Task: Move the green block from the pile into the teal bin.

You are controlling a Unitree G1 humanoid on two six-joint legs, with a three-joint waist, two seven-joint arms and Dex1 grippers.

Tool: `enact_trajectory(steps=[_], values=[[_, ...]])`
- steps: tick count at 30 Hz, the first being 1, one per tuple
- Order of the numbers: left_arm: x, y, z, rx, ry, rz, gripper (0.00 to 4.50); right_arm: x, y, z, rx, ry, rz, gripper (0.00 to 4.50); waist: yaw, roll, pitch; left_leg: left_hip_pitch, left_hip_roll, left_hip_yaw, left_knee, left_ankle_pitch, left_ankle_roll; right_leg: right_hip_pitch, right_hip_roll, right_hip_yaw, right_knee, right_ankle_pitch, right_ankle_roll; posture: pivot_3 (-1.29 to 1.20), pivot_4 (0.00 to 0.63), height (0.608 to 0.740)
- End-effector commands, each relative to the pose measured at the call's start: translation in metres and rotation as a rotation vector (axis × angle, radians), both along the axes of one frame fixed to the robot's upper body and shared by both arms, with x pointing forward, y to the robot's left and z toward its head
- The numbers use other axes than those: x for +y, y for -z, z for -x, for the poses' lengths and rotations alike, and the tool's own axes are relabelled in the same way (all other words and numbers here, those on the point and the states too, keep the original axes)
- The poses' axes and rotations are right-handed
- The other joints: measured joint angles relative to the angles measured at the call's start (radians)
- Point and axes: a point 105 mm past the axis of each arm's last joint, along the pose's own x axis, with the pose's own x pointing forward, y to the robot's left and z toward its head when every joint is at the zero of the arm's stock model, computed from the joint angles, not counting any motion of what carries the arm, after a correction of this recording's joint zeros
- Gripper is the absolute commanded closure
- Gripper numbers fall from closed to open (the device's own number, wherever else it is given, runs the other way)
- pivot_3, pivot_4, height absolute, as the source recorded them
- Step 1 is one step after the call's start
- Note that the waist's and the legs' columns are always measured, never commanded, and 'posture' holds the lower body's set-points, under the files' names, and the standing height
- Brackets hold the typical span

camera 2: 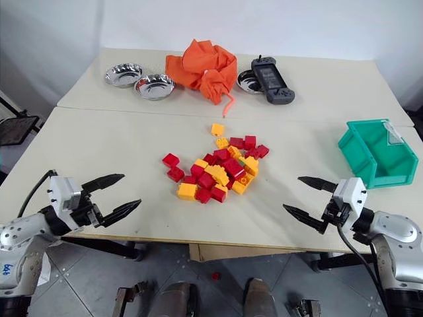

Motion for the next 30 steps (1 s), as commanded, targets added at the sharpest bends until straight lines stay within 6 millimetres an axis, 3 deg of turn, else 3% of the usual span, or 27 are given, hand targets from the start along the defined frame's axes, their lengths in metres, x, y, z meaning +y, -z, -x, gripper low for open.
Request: enact_trajectory(steps=[1,6,9,13,17,23,26,30], values=[[0.003,-0.005,-0.001,-0.033,-0.011,-0.026,0.00,0.003,-0.005,-0.002,-0.029,-0.004,-0.012,0.01,-0.002,0.000,0.000,0.000,0.000,0.000,0.000,0.000,0.000,0.000,0.000,0.000,0.000,0.000,0.000,0.00,0.150,0.740],[0.002,-0.013,-0.003,-0.060,0.004,0.039,0.00,0.006,-0.006,-0.006,-0.027,0.020,-0.035,0.01,0.001,0.000,0.000,0.000,0.000,0.000,0.000,0.000,0.000,0.000,0.000,0.000,0.000,0.000,0.000,0.00,0.150,0.740],[-0.004,-0.017,-0.002,-0.083,0.047,0.027,0.00,0.028,-0.023,-0.006,-0.035,-0.052,-0.078,0.01,0.001,0.000,0.000,0.000,0.000,0.000,0.000,0.000,0.000,0.000,0.000,0.000,0.000,0.000,0.000,0.00,0.150,0.740],[-0.021,-0.020,0.012,-0.071,0.178,0.030,0.00,0.064,-0.027,0.000,-0.009,-0.172,-0.023,0.83,-0.002,0.000,0.000,0.000,0.000,0.000,0.000,0.000,0.000,-0.001,0.000,0.000,0.001,0.000,0.000,0.00,0.150,0.740],[-0.034,-0.004,0.024,-0.022,0.282,-0.045,0.00,0.102,-0.021,0.004,0.051,-0.257,-0.005,2.31,0.000,0.000,0.000,0.000,0.000,0.000,0.000,0.000,0.000,-0.001,0.000,0.000,0.001,0.000,0.000,0.00,0.150,0.740],[-0.026,0.010,0.027,-0.001,0.226,-0.033,0.00,0.149,0.003,0.010,0.101,-0.344,0.058,4.37,0.000,0.000,0.000,0.000,0.000,0.000,0.000,0.000,0.000,-0.001,0.000,0.000,0.001,0.000,0.000,0.00,0.150,0.740],[-0.013,0.012,0.024,0.001,0.152,-0.018,0.00,0.169,0.009,-0.001,0.088,-0.327,0.065,4.47,-0.003,0.000,0.000,-0.001,0.000,0.000,0.001,0.000,0.000,-0.001,0.000,0.000,0.001,0.000,0.000,0.00,0.150,0.740],[-0.006,0.012,0.019,-0.008,0.093,0.010,0.00,0.196,0.005,-0.036,0.028,-0.219,0.049,4.47,-0.009,0.000,0.000,0.000,0.000,0.000,0.001,0.000,-0.001,-0.002,0.000,0.000,0.004,0.000,-0.001,0.00,0.150,0.740]])
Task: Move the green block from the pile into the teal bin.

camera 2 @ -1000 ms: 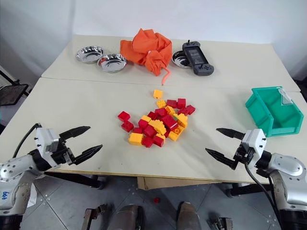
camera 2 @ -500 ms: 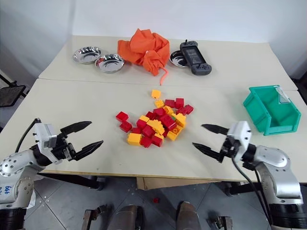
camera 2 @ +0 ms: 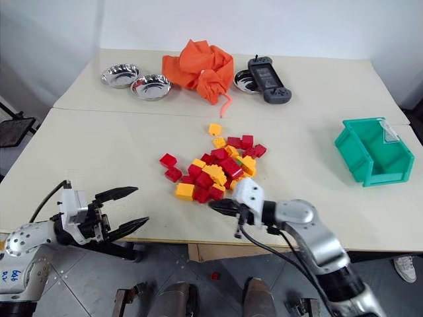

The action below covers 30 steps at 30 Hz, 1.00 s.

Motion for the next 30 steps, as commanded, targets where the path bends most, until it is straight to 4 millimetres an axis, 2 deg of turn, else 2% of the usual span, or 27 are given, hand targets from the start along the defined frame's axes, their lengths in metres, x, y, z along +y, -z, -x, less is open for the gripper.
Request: enact_trajectory(steps=[1,4,8,13,17,20,24,27,30], values=[[0.005,-0.008,-0.002,-0.046,-0.041,0.013,0.00,0.013,-0.006,-0.025,-0.066,0.086,0.000,4.47,-0.002,0.000,0.000,0.000,0.000,0.000,0.000,0.000,0.000,0.000,0.000,0.000,0.000,0.000,0.000,0.00,0.150,0.740],[0.002,-0.008,-0.004,-0.053,-0.037,0.014,0.00,0.011,-0.007,-0.048,-0.097,0.151,0.019,4.47,0.004,0.000,0.000,-0.001,0.000,0.000,0.000,0.000,0.000,0.000,0.000,0.000,0.000,0.000,0.000,0.00,0.150,0.740],[-0.001,-0.010,-0.007,-0.069,-0.036,0.020,0.00,-0.010,-0.013,-0.083,-0.146,0.273,0.045,4.47,0.003,0.000,0.000,0.000,0.000,0.000,0.000,-0.001,0.001,0.000,0.000,-0.001,0.000,0.000,0.000,0.00,0.150,0.740],[-0.004,-0.015,-0.010,-0.083,-0.029,0.038,0.00,-0.057,-0.029,-0.114,-0.182,0.433,0.047,4.47,0.003,0.000,0.000,0.000,0.000,0.000,0.000,0.000,0.000,0.000,0.000,-0.001,0.000,0.000,0.000,0.00,0.150,0.740],[-0.012,-0.017,-0.011,-0.081,0.019,0.053,0.00,-0.081,-0.024,-0.123,-0.162,0.494,0.070,4.47,-0.003,0.000,0.000,0.000,0.000,0.000,-0.001,0.000,0.000,0.000,0.000,-0.001,-0.001,0.000,0.000,0.00,0.150,0.740],[-0.024,-0.021,-0.011,-0.087,0.081,0.053,0.00,-0.087,-0.016,-0.125,-0.139,0.504,0.089,4.47,-0.016,0.000,0.000,0.000,0.000,0.001,-0.001,0.000,0.000,0.000,0.000,-0.001,0.000,0.000,0.000,0.00,0.150,0.740],[-0.044,-0.028,-0.012,-0.103,0.175,0.050,0.00,-0.083,-0.014,-0.116,-0.127,0.457,0.063,4.47,-0.018,0.000,0.000,0.000,0.000,0.000,-0.001,0.000,0.000,0.000,0.000,-0.001,0.000,0.000,0.000,0.00,0.150,0.740],[-0.050,-0.031,-0.015,-0.113,0.193,0.058,0.00,-0.080,-0.013,-0.098,-0.109,0.367,0.044,4.47,-0.018,0.000,0.000,0.000,0.000,0.000,-0.001,0.000,0.000,0.000,0.000,-0.001,-0.001,0.000,0.000,0.00,0.150,0.740],[-0.055,-0.033,-0.020,-0.118,0.200,0.069,0.00,-0.088,-0.007,-0.075,-0.071,0.294,0.073,4.47,-0.015,0.000,0.000,0.000,0.000,0.000,-0.001,0.000,0.000,0.001,0.000,-0.001,-0.001,0.000,0.000,0.00,0.150,0.740]])
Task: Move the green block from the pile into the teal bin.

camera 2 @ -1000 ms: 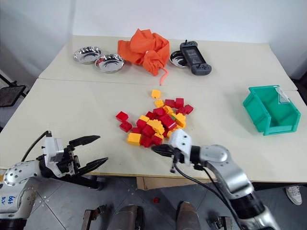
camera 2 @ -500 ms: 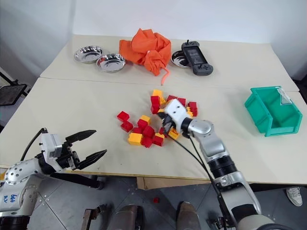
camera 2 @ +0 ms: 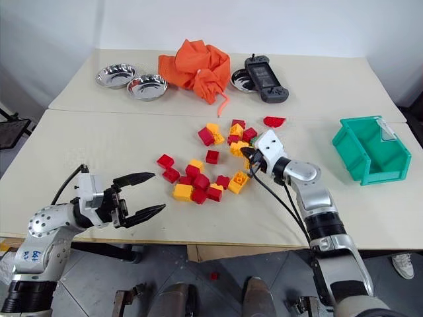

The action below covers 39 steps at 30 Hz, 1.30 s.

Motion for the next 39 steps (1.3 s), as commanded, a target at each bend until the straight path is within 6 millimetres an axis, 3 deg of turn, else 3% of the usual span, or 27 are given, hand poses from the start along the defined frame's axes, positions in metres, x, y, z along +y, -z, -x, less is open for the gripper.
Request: enact_trajectory(steps=[1,6,11,16,21,22,26,30,34,39], values=[[-0.008,-0.008,-0.002,-0.029,0.027,0.024,0.00,-0.014,0.007,0.027,0.065,-0.074,0.034,4.47,0.005,0.000,0.000,0.000,0.000,0.000,0.000,0.000,0.000,0.000,0.000,0.000,0.000,0.000,0.000,0.00,0.150,0.740],[-0.010,-0.006,-0.008,-0.028,0.030,0.028,0.00,-0.048,-0.002,0.050,0.061,-0.031,0.054,4.47,0.010,0.000,0.000,0.000,0.000,0.000,0.001,0.000,0.000,0.000,0.000,0.000,-0.001,0.000,0.000,0.00,0.150,0.740],[-0.011,-0.006,-0.018,-0.038,0.032,0.033,0.00,-0.099,-0.019,0.076,0.001,0.062,-0.021,4.47,0.025,0.000,0.000,0.000,0.000,0.001,0.000,0.000,0.000,0.000,0.000,0.000,-0.002,0.000,0.000,0.00,0.150,0.740],[-0.005,-0.009,-0.025,-0.055,0.021,0.029,0.00,-0.147,-0.009,0.103,0.058,0.175,-0.108,4.47,0.029,0.000,0.000,0.000,0.000,0.001,0.000,0.000,0.000,0.001,0.000,0.000,-0.003,0.000,0.001,0.00,0.150,0.740],[-0.001,-0.012,-0.027,-0.069,0.019,0.022,0.00,-0.175,0.002,0.113,0.070,0.279,-0.109,2.87,0.025,0.000,0.000,0.000,0.000,0.002,0.001,0.000,0.001,0.001,0.000,0.000,-0.003,0.001,0.001,0.00,0.150,0.740],[-0.001,-0.012,-0.027,-0.070,0.018,0.021,0.00,-0.176,0.003,0.113,0.071,0.285,-0.111,2.58,0.023,0.000,0.000,0.001,0.000,0.002,0.001,0.000,0.001,0.001,0.000,0.000,-0.003,0.001,0.001,0.00,0.150,0.740],[-0.001,-0.012,-0.027,-0.074,0.023,0.011,0.00,-0.142,-0.011,0.093,0.044,0.222,-0.130,1.21,0.016,0.001,0.000,0.002,0.000,0.003,0.000,0.000,0.000,0.001,0.000,0.001,-0.002,0.001,0.001,0.00,0.150,0.740],[-0.003,-0.012,-0.027,-0.075,0.036,0.006,0.00,-0.107,-0.021,0.053,0.074,0.259,-0.149,0.03,0.014,0.001,0.000,0.002,0.001,0.003,0.002,0.000,0.000,0.001,0.000,0.001,0.000,0.001,0.001,0.00,0.150,0.740],[-0.010,-0.011,-0.025,-0.083,0.062,-0.008,0.00,-0.077,-0.027,0.014,0.123,0.312,-0.136,0.03,0.020,0.001,0.000,0.001,0.000,0.002,0.001,0.000,0.000,0.000,0.000,0.001,0.000,0.001,0.001,0.00,0.150,0.740],[-0.014,-0.011,-0.023,-0.085,0.066,-0.010,0.00,-0.065,-0.030,-0.028,0.141,0.420,-0.083,0.03,0.025,0.001,0.000,-0.001,0.000,0.002,0.001,0.000,0.000,-0.001,0.000,0.000,-0.002,0.001,0.001,0.00,0.150,0.740]])
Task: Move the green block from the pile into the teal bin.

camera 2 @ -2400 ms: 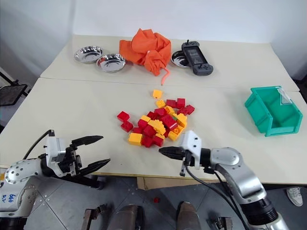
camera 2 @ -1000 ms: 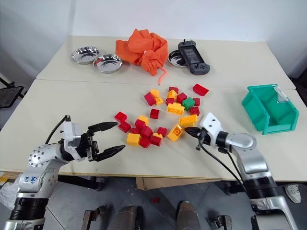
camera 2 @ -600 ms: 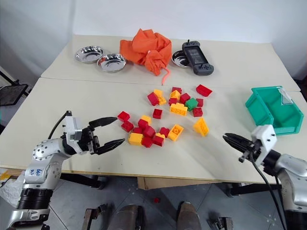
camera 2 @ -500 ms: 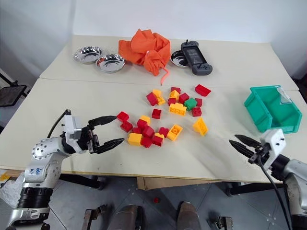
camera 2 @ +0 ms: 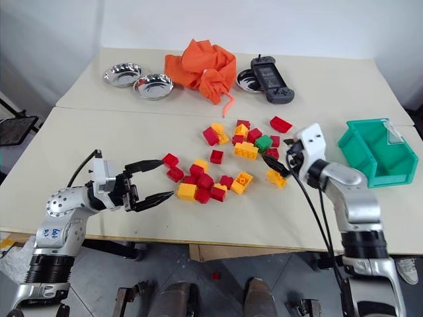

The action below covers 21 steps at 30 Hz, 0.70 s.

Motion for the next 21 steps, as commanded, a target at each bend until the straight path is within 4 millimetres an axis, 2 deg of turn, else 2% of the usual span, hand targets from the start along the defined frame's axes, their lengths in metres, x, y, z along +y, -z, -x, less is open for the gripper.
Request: enact_trajectory(steps=[1,5,11,16,21], values=[[-0.005,-0.008,0.005,-0.046,0.015,-0.005,0.00,-0.005,-0.001,-0.021,0.005,0.099,0.055,0.03,-0.001,0.000,0.000,0.000,0.000,0.000,0.000,0.000,0.000,0.000,0.000,0.000,0.000,0.000,0.000,0.00,0.150,0.740],[-0.007,-0.007,0.007,-0.047,0.004,0.001,0.00,0.002,0.003,-0.039,0.032,0.134,0.088,0.03,-0.008,0.000,0.000,0.000,0.000,0.000,-0.001,0.000,0.000,-0.001,0.000,0.000,0.000,0.000,0.000,0.00,0.150,0.740],[-0.008,-0.008,0.008,-0.049,-0.008,0.009,0.00,0.010,0.006,-0.051,0.084,0.133,0.046,0.03,-0.028,0.000,0.000,0.000,0.000,0.000,-0.001,0.000,0.000,-0.001,0.000,0.000,0.001,0.000,0.000,0.00,0.150,0.740],[-0.007,-0.009,0.006,-0.053,-0.021,0.017,0.00,0.030,0.012,-0.044,0.174,0.023,0.015,0.03,-0.030,0.000,0.000,0.001,0.000,0.000,-0.001,0.000,0.000,0.000,0.000,0.000,0.001,0.000,0.000,0.00,0.150,0.740],[-0.007,-0.011,0.004,-0.058,-0.026,0.023,0.00,0.045,0.019,-0.035,0.204,-0.051,0.092,0.03,-0.031,0.000,0.000,0.001,0.000,0.000,-0.001,0.000,0.000,-0.001,0.000,0.000,0.001,0.000,0.000,0.00,0.150,0.740]])
